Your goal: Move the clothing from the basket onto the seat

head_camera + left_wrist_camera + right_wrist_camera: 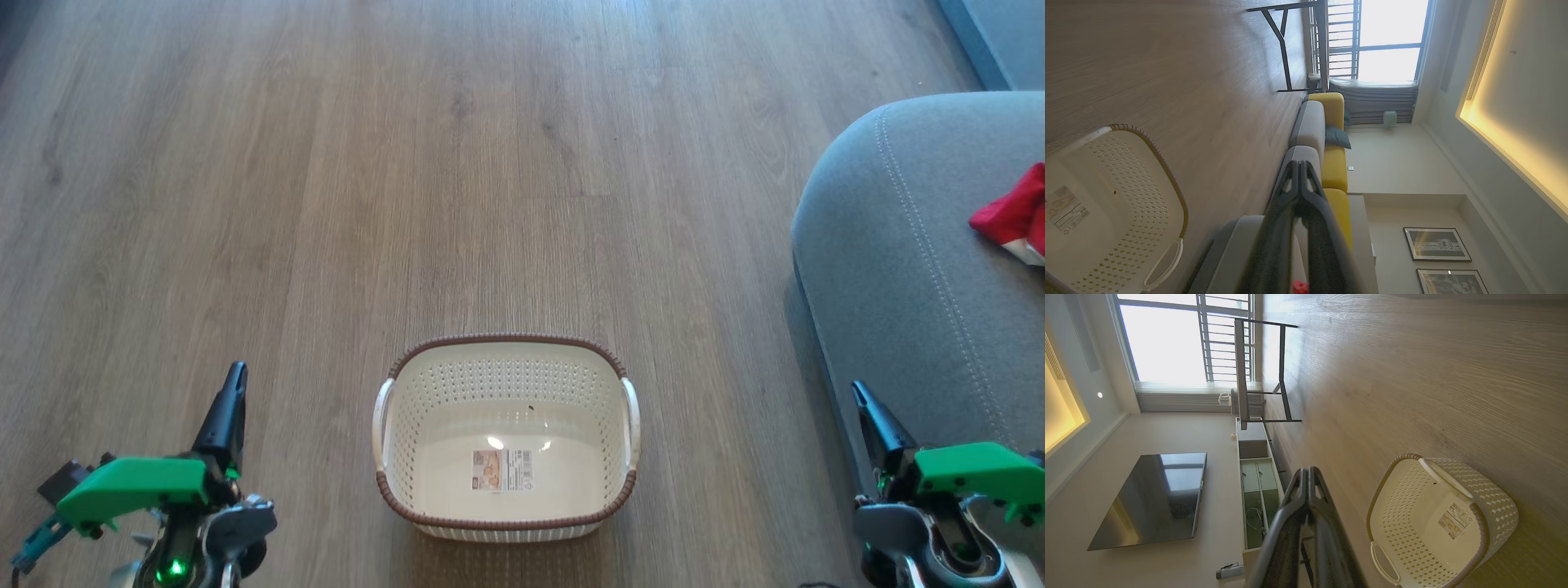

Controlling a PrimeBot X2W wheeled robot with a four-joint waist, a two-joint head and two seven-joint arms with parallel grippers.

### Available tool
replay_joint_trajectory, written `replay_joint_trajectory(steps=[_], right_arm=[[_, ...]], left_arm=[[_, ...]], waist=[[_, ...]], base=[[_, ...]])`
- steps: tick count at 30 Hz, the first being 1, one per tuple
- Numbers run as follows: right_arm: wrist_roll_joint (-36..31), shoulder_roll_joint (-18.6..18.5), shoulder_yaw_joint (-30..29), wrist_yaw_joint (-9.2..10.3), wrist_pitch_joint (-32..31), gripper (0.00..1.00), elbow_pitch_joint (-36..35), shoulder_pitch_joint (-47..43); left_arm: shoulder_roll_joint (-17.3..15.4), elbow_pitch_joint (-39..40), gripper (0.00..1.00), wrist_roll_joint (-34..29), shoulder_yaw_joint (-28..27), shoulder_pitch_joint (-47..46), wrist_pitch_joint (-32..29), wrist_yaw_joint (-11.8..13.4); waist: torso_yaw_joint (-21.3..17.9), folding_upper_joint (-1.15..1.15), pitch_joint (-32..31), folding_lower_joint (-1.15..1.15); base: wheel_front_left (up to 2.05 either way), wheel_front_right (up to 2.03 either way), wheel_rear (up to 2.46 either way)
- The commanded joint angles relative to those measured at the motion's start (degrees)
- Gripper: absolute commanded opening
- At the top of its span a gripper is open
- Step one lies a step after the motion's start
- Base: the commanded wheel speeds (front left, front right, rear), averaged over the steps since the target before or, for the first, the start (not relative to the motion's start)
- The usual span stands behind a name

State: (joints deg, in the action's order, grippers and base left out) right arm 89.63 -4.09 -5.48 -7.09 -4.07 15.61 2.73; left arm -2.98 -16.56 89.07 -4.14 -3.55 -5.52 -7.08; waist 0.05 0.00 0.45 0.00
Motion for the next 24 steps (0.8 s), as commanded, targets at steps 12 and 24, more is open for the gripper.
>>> replay_joint_trajectory(steps=[12, 24], right_arm=[[3.78, 0.12, 0.46, -0.4, -1.21, 0.0, -1.67, 3.32], [3.61, 0.27, 0.26, -0.4, -1.37, 0.0, -1.65, 3.34]], left_arm=[[0.11, 2.5, 0.0, 3.08, -2.4, -2.65, -0.98, -0.41], [0.11, 2.5, 0.0, 3.08, -2.4, -2.65, -0.98, -0.41]], waist=[[-0.06, 0.0, -0.27, 0.0], [-0.05, 0.0, -0.27, 0.0]], base=[[0.0, 0.0, 0.0], [0.0, 0.0, 0.0]])
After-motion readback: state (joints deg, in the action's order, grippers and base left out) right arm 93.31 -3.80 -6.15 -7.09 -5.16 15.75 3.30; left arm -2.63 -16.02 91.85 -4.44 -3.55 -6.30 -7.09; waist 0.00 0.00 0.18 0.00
